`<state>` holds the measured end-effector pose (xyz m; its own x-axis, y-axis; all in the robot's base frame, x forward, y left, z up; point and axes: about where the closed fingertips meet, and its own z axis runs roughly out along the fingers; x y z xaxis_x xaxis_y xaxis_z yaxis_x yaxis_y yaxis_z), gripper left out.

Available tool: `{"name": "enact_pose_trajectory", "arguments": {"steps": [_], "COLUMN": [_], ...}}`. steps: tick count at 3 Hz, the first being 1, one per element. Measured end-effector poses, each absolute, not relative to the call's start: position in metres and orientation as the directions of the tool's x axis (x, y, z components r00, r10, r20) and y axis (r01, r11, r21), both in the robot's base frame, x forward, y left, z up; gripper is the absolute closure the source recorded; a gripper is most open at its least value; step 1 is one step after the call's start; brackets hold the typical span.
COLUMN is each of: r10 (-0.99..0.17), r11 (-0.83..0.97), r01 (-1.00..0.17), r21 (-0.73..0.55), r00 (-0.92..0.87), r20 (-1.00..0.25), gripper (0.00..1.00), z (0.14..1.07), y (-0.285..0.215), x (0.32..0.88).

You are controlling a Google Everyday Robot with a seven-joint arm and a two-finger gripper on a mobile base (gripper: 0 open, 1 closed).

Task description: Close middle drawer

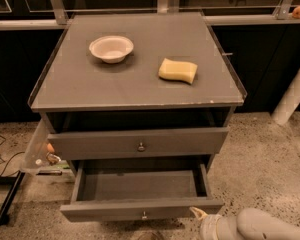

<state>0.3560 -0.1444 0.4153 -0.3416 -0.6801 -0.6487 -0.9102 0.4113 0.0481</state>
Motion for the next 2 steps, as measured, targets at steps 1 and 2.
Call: {"name": "enact_pose_trajectory", "arguments": {"steps": [1, 2], "r10": [-0.699, -0.727], "r11": [0.402, 0.398], "r01": [-0.915, -0.913], "r21": [-0.023, -0.091], "r00": [-0.290, -0.253], "r20": [-0.654, -0.638], "gripper": [0.40, 0.63], "z": [0.434, 0.448], "y": [-0.145, -0.152], "x": [0.402, 0.465]}}
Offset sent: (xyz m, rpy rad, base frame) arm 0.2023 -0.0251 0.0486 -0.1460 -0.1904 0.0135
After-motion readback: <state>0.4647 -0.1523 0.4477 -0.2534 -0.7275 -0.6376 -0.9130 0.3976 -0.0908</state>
